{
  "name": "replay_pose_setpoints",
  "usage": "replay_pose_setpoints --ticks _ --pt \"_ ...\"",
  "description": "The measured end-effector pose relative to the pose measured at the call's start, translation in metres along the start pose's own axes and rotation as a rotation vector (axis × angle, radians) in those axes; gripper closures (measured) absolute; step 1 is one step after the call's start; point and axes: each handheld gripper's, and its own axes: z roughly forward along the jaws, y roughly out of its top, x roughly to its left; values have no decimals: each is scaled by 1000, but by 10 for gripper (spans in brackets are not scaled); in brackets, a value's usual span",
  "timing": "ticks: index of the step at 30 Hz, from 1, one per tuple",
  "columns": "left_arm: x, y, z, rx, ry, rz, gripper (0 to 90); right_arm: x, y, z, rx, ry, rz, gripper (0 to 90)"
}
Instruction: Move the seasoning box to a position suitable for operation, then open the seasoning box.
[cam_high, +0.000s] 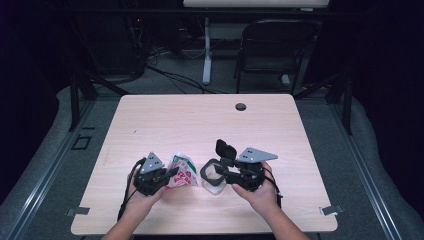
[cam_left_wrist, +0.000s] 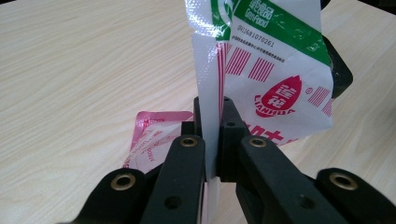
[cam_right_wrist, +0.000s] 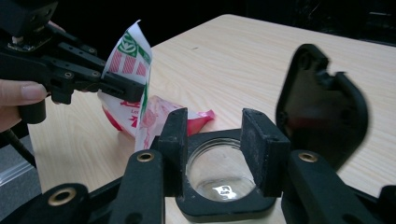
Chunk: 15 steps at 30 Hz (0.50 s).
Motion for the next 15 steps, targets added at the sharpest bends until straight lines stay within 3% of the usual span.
replay_pose_setpoints --ticks 8,15 --pt "0 0 0 3 -4 3 900 3 2 22 84 58 8 574" --pt "0 0 0 2 -5 3 900 10 8 28 59 101 3 596"
